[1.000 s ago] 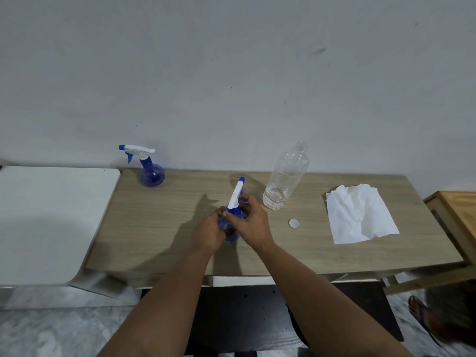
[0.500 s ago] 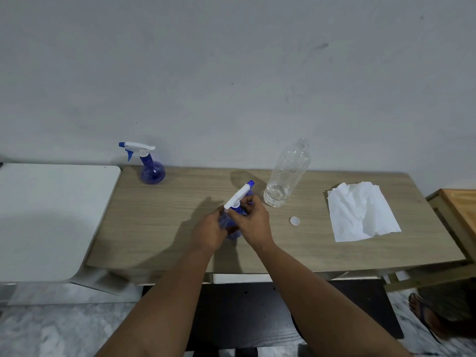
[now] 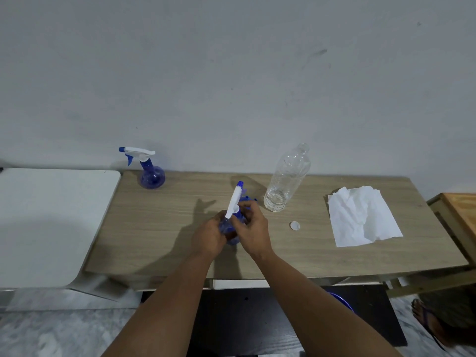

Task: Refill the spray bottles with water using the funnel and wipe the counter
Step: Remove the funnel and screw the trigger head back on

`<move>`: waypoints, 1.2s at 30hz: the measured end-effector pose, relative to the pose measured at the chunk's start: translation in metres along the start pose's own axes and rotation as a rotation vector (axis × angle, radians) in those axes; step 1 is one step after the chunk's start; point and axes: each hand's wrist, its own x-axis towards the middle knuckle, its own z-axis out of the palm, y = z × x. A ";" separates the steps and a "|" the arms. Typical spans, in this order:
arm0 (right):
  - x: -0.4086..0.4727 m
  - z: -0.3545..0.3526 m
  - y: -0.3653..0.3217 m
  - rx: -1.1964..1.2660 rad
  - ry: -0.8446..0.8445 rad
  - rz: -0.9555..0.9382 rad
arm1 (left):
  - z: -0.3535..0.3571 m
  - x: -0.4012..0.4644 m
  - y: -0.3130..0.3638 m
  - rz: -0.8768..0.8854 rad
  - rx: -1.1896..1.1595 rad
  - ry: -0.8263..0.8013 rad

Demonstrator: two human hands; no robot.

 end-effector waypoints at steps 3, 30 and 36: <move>0.000 0.001 -0.002 0.035 0.003 0.027 | 0.002 0.002 -0.002 -0.024 -0.008 0.001; 0.005 -0.004 0.000 -0.013 -0.044 -0.020 | -0.003 -0.003 0.003 0.009 -0.049 -0.022; 0.006 0.000 -0.003 0.036 0.005 0.046 | -0.002 -0.001 0.002 -0.028 0.017 -0.026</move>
